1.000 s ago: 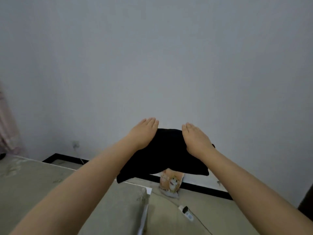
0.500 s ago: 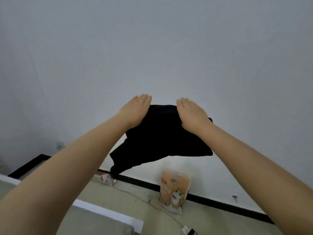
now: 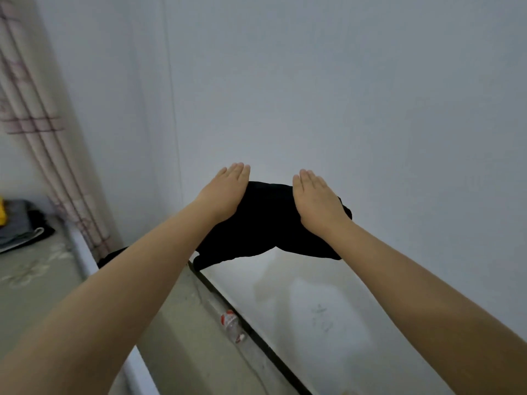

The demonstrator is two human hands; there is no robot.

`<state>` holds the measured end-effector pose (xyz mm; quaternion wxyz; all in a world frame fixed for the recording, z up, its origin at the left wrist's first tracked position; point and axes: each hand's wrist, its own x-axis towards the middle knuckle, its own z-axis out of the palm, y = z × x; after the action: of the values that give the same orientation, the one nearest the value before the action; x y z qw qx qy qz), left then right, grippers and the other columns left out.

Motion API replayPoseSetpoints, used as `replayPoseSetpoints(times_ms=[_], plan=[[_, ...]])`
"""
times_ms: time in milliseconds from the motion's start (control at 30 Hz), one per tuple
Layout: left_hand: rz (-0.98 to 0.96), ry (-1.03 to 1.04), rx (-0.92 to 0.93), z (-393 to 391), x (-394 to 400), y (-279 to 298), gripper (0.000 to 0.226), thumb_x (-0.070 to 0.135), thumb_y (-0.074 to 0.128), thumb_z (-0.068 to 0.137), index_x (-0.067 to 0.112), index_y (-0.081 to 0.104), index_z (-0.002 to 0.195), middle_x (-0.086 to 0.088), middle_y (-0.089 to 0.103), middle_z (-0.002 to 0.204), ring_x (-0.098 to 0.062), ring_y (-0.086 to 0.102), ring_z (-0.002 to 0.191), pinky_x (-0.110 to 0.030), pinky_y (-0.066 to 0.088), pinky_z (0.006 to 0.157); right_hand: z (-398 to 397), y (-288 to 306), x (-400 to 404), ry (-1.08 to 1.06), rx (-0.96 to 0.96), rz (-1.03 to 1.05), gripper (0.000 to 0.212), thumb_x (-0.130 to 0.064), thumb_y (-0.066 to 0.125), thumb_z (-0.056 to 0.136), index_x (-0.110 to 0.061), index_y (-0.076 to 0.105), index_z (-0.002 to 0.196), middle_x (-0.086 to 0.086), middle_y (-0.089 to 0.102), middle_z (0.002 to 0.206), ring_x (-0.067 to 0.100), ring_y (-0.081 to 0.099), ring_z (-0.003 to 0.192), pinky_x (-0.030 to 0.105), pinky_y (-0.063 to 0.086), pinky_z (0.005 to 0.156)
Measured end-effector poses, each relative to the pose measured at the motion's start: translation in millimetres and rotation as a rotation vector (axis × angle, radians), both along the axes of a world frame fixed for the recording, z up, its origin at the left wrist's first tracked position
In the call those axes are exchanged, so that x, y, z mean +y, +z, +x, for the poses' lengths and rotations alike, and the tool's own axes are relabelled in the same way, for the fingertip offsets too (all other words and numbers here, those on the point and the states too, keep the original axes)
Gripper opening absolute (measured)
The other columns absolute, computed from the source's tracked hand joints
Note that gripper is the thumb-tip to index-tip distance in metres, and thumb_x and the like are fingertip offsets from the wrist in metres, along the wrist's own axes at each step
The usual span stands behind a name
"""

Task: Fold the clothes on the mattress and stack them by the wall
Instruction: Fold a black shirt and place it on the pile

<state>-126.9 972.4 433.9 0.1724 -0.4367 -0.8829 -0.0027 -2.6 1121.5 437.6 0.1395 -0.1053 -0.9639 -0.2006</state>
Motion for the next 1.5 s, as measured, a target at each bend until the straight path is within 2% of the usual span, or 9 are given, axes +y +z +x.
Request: replayPoseSetpoints(times_ms=[267,567,767,900,1133,1333,1500], plan=[[-0.051,0.226,-0.064,-173,-15,-33,0.063,-0.004,0.028,0.091,-0.002,-0.007,0.143,-0.018,-0.003,0.154,-0.026,-0.002,0.143,-0.032,-0.002,0.114,-213,-26,12,0.237,-0.106,-0.040,0.057,0.000,0.032,0.093,0.006,0.005,0.143,0.025,0.007,0.152,0.033,0.007,0.142,0.037,0.004,0.116],[-0.084,0.568,-0.143,-293,-102,-43,0.057,0.004,0.027,0.095,-0.003,-0.003,0.143,-0.019,0.001,0.154,-0.027,0.003,0.143,-0.034,0.002,0.114,-402,-41,-59,0.585,-0.154,-0.111,0.058,0.000,0.032,0.093,0.005,0.005,0.143,0.024,0.007,0.152,0.033,0.008,0.142,0.037,0.005,0.116],[-0.107,0.716,-0.183,-386,-162,-48,0.057,0.003,0.029,0.096,-0.002,-0.003,0.144,-0.016,0.001,0.154,-0.025,0.001,0.143,-0.031,0.002,0.114,-530,-55,-112,0.802,-0.199,-0.223,0.055,0.002,0.043,0.088,0.002,0.022,0.139,0.021,0.029,0.144,0.031,0.030,0.132,0.033,0.022,0.111],[-0.066,0.820,-0.189,-445,-198,-56,0.060,0.000,0.031,0.094,-0.003,-0.003,0.143,-0.017,0.001,0.154,-0.025,0.000,0.143,-0.031,0.001,0.114,-614,-56,-145,0.965,-0.211,-0.203,0.064,0.002,0.041,0.089,0.004,0.008,0.144,0.023,0.015,0.150,0.031,0.018,0.140,0.034,0.012,0.115],[-0.093,1.036,-0.262,-547,-287,-67,0.062,-0.002,0.030,0.094,-0.001,-0.007,0.143,-0.015,-0.004,0.154,-0.024,-0.003,0.143,-0.031,0.001,0.114,-754,-69,-247,1.173,-0.275,-0.198,0.063,0.000,0.039,0.091,0.003,0.005,0.144,0.021,0.012,0.152,0.028,0.014,0.141,0.034,0.008,0.115],[-0.087,1.103,-0.280,-651,-403,-71,0.061,0.000,0.032,0.094,-0.001,-0.004,0.144,-0.015,0.001,0.155,-0.023,0.002,0.143,-0.029,0.003,0.113,-875,-85,-367,1.242,-0.322,-0.235,0.062,0.000,0.039,0.090,0.001,0.010,0.144,0.018,0.016,0.152,0.025,0.017,0.141,0.030,0.011,0.114],[-0.089,1.161,-0.325,-725,-503,-89,0.063,-0.003,0.032,0.093,0.000,-0.005,0.144,-0.015,0.000,0.154,-0.023,0.001,0.143,-0.029,0.003,0.114,-961,-95,-471,1.283,-0.443,-0.224,0.064,0.001,0.039,0.088,0.001,0.009,0.145,0.019,0.014,0.153,0.025,0.016,0.142,0.031,0.012,0.114]])
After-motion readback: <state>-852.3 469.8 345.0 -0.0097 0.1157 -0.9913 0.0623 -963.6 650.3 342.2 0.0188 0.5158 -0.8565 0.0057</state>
